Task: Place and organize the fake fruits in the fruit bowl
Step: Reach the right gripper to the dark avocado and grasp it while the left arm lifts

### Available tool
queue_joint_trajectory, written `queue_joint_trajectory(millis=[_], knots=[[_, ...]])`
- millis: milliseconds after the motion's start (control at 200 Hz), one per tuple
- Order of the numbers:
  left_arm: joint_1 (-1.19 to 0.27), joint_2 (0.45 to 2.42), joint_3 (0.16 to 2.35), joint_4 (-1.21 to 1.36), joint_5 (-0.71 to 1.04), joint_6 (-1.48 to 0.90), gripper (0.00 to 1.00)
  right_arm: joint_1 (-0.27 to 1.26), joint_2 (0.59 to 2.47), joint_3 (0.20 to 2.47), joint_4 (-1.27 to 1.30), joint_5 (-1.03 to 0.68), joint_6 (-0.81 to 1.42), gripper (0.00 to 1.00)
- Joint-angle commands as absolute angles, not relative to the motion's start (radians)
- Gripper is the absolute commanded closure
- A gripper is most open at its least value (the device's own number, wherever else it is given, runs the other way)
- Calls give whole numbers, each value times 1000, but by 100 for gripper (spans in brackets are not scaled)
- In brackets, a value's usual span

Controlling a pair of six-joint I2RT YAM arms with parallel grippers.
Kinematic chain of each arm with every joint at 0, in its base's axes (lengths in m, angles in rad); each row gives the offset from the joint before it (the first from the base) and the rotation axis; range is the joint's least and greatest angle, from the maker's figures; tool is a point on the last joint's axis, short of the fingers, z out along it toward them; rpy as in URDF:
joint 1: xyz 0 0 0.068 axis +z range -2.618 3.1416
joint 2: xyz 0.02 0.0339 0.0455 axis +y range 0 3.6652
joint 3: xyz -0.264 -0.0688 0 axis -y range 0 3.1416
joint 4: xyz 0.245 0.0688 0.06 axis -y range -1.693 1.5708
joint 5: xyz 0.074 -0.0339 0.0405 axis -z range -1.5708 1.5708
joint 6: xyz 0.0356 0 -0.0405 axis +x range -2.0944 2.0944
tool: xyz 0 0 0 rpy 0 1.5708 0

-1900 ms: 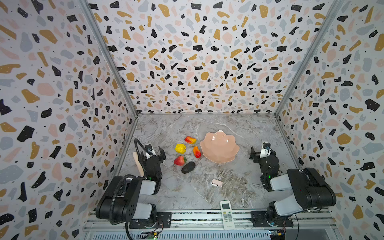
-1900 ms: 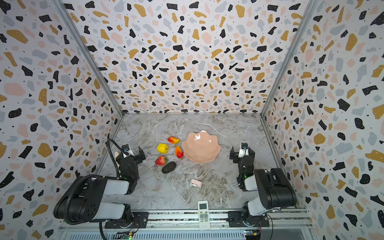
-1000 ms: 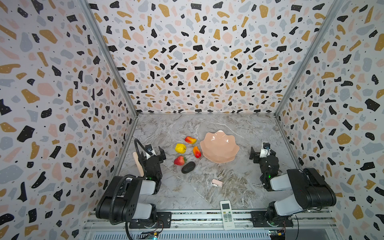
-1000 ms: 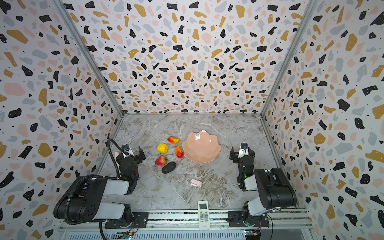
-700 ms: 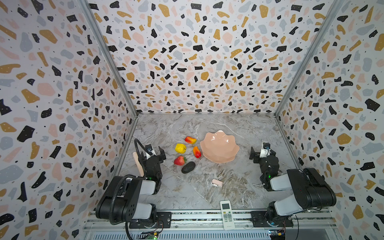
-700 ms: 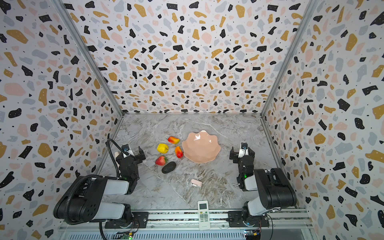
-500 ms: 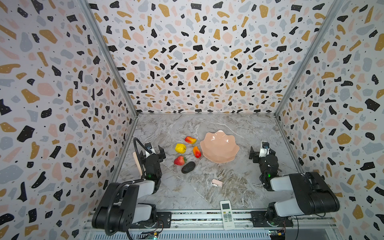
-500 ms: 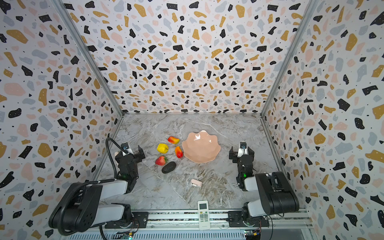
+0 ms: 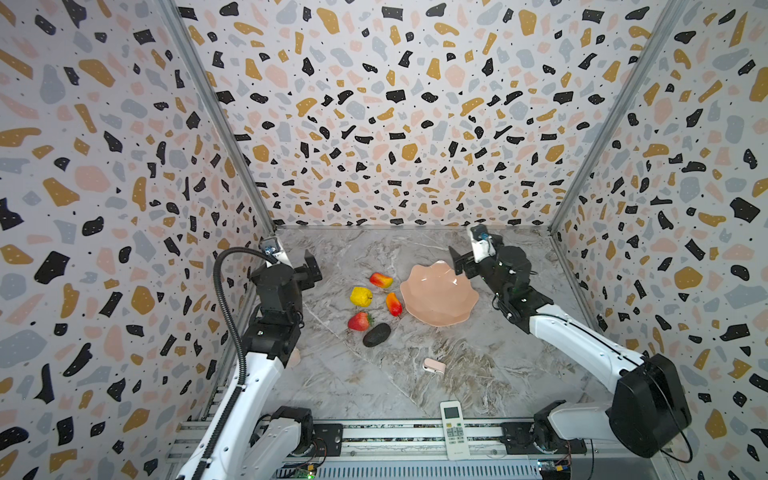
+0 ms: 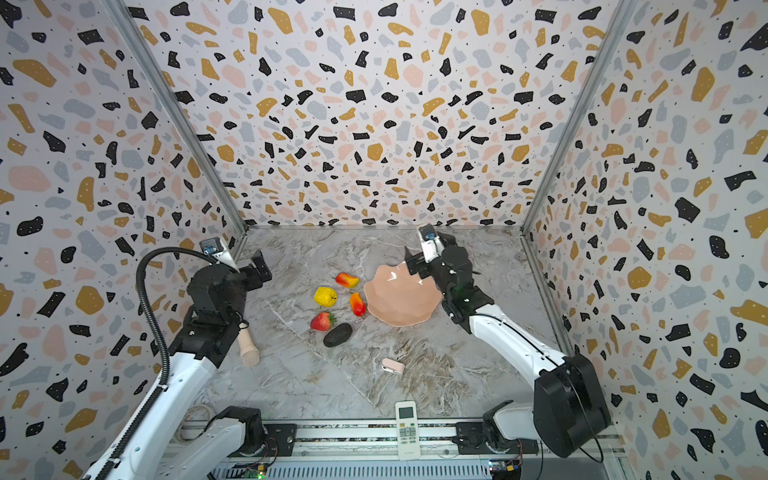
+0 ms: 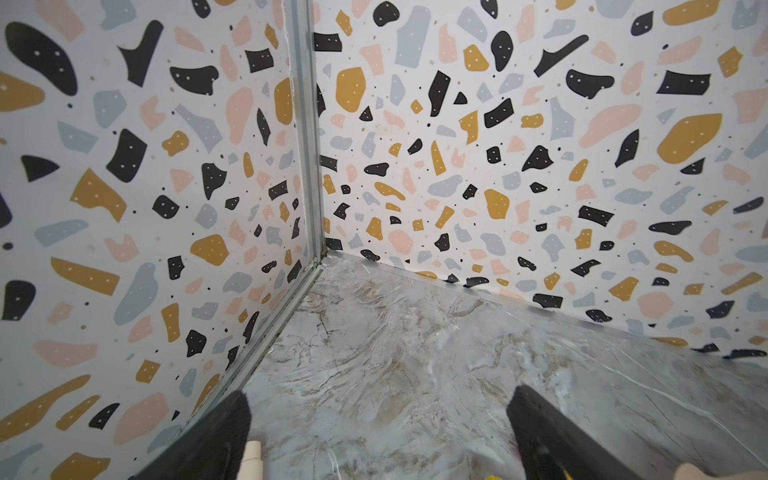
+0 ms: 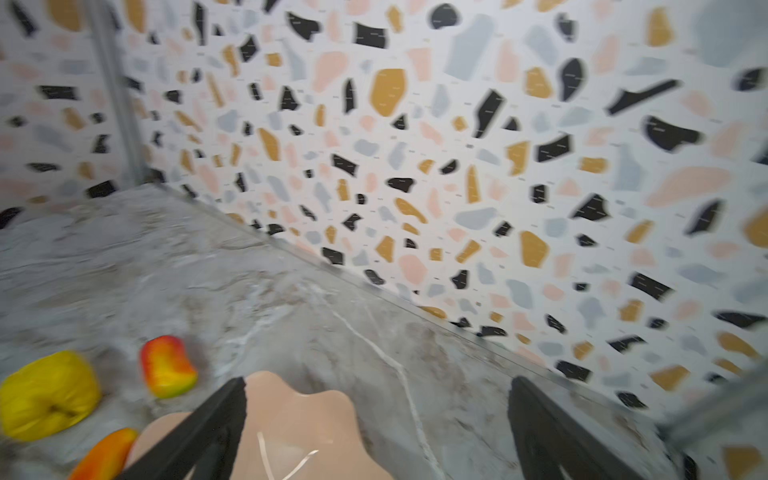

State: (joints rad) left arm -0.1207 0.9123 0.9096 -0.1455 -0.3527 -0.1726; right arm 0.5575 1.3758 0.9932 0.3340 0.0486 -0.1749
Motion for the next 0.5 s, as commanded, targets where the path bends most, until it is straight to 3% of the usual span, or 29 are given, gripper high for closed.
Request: queue_joint_trajectory(millis=[0, 80, 210, 315, 496], knots=[[-126, 965, 989, -482, -288, -90, 0, 658, 1457, 1104, 58, -123, -263, 1], [-126, 1014, 1001, -529, -257, -69, 0, 717, 1536, 1185, -28, -200, -299, 1], [-127, 1103, 1034, -581, -58, -71, 0, 816, 1691, 1351, -256, -249, -380, 1], [-126, 1124, 1027, -577, -90, -61, 1, 897, 1798, 1421, -388, -234, -475, 1], [-126, 1096, 975, -500, -80, -51, 0, 978, 1889, 1403, -389, -214, -598, 1]])
